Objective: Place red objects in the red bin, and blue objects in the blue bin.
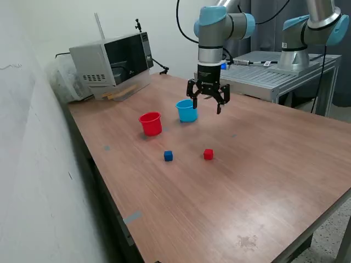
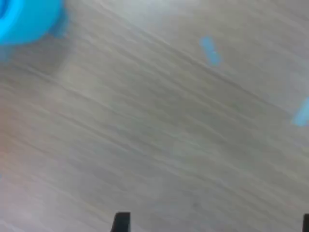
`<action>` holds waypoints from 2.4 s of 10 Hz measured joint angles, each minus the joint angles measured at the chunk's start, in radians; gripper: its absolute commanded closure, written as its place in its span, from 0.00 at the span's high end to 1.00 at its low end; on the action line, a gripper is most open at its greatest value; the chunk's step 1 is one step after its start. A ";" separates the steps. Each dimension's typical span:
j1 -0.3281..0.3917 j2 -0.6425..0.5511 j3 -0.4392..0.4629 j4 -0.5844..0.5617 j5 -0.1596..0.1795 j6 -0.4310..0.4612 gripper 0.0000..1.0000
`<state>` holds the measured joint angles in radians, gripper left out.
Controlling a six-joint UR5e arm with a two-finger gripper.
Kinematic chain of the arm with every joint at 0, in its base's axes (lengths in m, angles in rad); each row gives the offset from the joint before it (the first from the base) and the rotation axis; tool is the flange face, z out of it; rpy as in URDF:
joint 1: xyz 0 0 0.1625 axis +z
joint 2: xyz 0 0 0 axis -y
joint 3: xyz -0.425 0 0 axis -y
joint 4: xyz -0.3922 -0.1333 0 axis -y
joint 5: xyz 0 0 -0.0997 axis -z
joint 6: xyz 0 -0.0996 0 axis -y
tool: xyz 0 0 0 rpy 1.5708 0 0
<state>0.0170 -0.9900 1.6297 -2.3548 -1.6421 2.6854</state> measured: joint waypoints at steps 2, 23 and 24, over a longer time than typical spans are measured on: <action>0.045 0.018 -0.007 0.003 0.018 0.001 1.00; 0.104 0.329 -0.462 0.296 0.029 0.016 1.00; 0.101 0.334 -0.462 0.288 0.029 0.016 1.00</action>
<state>0.1179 -0.6563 1.1679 -2.0665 -1.6130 2.7013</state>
